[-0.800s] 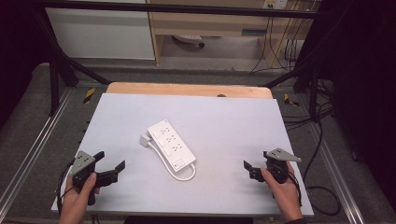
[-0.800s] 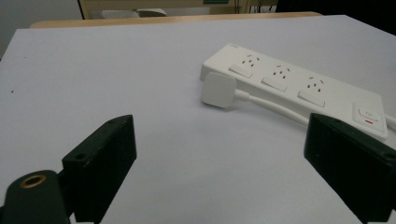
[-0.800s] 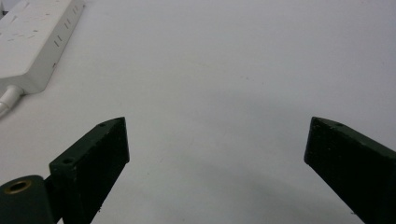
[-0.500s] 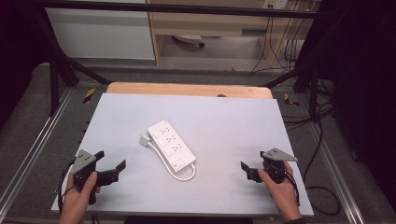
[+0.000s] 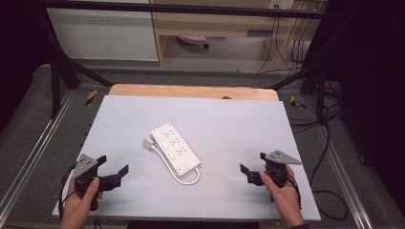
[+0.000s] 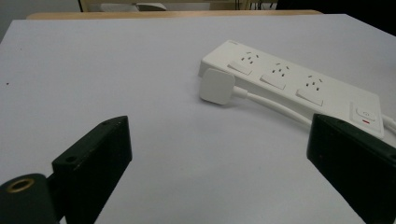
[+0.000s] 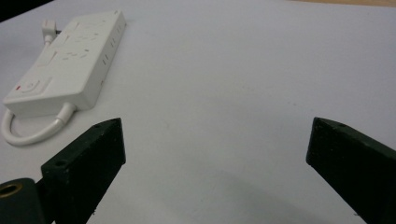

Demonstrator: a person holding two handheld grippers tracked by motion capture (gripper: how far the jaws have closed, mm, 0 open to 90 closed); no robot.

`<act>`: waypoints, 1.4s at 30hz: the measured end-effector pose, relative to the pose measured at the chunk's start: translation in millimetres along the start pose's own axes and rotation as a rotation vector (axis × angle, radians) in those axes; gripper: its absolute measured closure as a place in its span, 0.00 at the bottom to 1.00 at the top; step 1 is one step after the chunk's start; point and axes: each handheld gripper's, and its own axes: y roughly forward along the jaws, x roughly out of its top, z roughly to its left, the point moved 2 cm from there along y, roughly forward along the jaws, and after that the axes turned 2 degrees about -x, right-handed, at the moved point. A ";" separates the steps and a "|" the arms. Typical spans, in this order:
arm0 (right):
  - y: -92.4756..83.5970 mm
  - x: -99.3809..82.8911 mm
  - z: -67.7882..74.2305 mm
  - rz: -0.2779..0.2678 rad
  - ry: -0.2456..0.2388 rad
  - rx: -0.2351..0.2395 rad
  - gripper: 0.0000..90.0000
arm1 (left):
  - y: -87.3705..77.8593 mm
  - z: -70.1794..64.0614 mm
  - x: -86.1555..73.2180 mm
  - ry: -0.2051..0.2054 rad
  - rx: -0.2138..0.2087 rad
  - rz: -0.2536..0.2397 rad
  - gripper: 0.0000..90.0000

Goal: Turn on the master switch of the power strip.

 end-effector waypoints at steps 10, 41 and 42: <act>8.4 16.7 9.8 -0.013 0.000 0.031 0.04 | 1.6 -1.1 0.0 0.005 -0.004 0.002 0.07; 49.0 57.5 58.3 -0.051 0.003 0.123 0.05 | 0.1 1.7 -0.1 0.006 0.007 -0.007 0.07; 50.8 60.9 60.2 -0.055 0.007 0.123 0.06 | 0.3 1.9 -0.2 0.005 0.008 -0.005 0.07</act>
